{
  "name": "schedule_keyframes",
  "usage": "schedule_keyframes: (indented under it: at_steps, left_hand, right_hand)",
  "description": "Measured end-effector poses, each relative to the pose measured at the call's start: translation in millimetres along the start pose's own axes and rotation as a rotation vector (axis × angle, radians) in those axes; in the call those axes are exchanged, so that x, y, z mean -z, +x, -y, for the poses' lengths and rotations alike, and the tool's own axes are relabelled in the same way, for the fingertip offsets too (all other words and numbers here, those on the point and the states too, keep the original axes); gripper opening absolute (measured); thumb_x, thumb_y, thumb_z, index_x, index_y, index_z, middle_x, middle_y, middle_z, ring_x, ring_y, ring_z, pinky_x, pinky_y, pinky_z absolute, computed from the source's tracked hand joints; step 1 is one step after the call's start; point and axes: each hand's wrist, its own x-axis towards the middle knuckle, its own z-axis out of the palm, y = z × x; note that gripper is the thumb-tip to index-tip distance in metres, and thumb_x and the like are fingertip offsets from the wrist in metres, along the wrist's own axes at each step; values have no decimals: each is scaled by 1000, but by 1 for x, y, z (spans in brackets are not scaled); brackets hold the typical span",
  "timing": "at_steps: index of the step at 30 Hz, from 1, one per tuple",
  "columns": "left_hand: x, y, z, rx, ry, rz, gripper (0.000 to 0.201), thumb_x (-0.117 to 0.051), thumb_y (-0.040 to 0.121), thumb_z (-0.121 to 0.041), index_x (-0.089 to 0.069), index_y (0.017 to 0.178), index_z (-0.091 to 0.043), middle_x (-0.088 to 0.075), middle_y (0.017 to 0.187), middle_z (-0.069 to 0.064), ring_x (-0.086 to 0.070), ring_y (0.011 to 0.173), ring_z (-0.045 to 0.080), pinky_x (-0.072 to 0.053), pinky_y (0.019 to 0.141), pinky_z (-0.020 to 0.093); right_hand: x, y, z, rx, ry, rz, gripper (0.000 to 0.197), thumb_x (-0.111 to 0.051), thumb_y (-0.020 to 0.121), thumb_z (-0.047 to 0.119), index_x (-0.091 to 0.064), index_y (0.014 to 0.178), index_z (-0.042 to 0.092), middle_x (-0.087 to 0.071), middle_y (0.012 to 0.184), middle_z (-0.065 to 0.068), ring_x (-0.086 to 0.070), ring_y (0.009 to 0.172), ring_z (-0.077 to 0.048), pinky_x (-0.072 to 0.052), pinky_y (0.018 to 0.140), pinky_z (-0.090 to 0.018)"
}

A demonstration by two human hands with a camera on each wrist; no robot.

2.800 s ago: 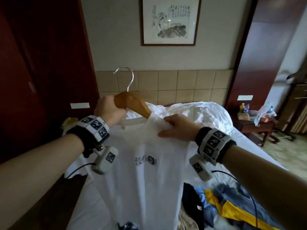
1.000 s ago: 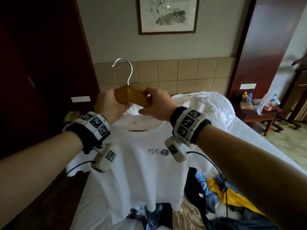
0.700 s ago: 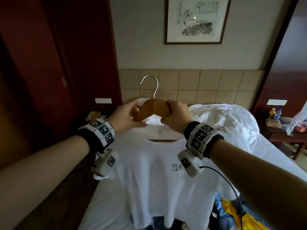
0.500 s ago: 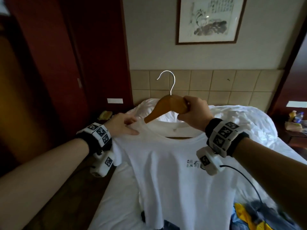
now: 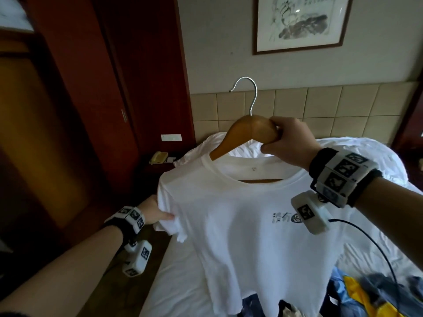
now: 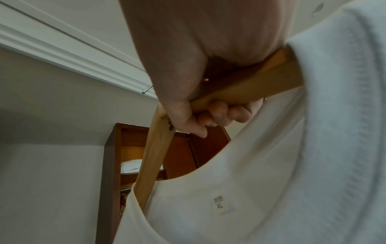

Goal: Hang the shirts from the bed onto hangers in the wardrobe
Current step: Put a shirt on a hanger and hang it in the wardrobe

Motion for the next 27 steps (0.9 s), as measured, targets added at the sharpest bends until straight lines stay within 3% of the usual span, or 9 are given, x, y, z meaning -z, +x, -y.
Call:
schedule_keyframes:
  at_steps: [5, 8, 10, 12, 15, 17, 19, 24, 27]
  left_hand:
    - [-16, 1, 14, 47, 342, 11, 64, -78, 81, -31, -49, 135, -12, -59, 127, 6, -57, 117, 22, -46, 100, 33]
    - [-20, -4, 22, 78, 443, 45, 25, -70, 89, -15, -57, 110, -14, -65, 85, -2, -67, 77, 13, -51, 63, 19]
    - [-20, -9, 39, 71, 492, 51, 14, -67, 89, -10, -59, 100, -15, -62, 76, -4, -67, 70, 12, -47, 53, 16]
    - [-11, -10, 55, 32, 493, 68, 31, -68, 86, -10, -62, 115, -18, -61, 90, -6, -64, 82, 10, -47, 63, 14]
    - [19, -16, 35, -59, 331, 46, 86, -83, 75, -12, -38, 147, -24, -49, 138, 0, -50, 123, 15, -44, 98, 22]
    - [43, -26, -5, -205, 205, 15, 112, -90, 68, -20, -19, 155, -23, -26, 154, -4, -27, 142, 16, -26, 118, 33]
    - [59, -37, -51, -369, 84, -66, 125, -92, 65, -29, -8, 157, -26, -15, 158, -8, -15, 147, 13, -16, 122, 39]
    - [33, -51, -154, -686, 33, -404, 95, -88, 70, -31, -35, 148, -29, -52, 138, -2, -47, 128, 18, -42, 107, 41]
    - [9, -54, -192, -590, -94, -584, 58, -83, 76, -27, -53, 125, -27, -66, 101, -4, -65, 94, 19, -55, 78, 36]
  right_hand:
    - [-2, -3, -2, -8, 3, 16, 30, -75, 67, 6, -56, 77, 27, -54, 65, 13, -48, 60, -1, -30, 45, -5]
    - [-2, -4, -6, -23, 10, -5, 29, -75, 66, 7, -57, 78, 26, -54, 65, 14, -48, 60, -1, -31, 47, -6]
    - [-1, -4, -9, -43, 14, -26, 25, -76, 66, 7, -63, 85, 19, -54, 65, 12, -48, 60, -2, -33, 51, -14]
    - [0, -4, -12, -57, 25, -34, 26, -76, 65, 7, -64, 86, 16, -54, 65, 11, -48, 60, -3, -34, 53, -21]
    - [-2, -3, -13, -71, 44, -35, 26, -76, 66, 7, -60, 82, 19, -52, 64, 12, -47, 59, -3, -33, 52, -21]
    - [-7, -2, -11, -81, 43, -21, 27, -76, 66, 8, -59, 82, 21, -53, 65, 12, -47, 60, -2, -32, 52, -21]
    - [-16, -1, -8, -85, 38, 1, 26, -76, 67, 8, -58, 83, 21, -53, 66, 11, -46, 60, -2, -32, 51, -20]
    - [-40, -2, 11, -23, 82, 61, 29, -76, 70, 9, -59, 88, 25, -53, 68, 14, -47, 61, -2, -31, 51, -15]
    - [-48, -1, 22, 13, 68, 63, 28, -76, 72, 11, -60, 92, 25, -51, 68, 14, -46, 62, -2, -30, 47, -9]
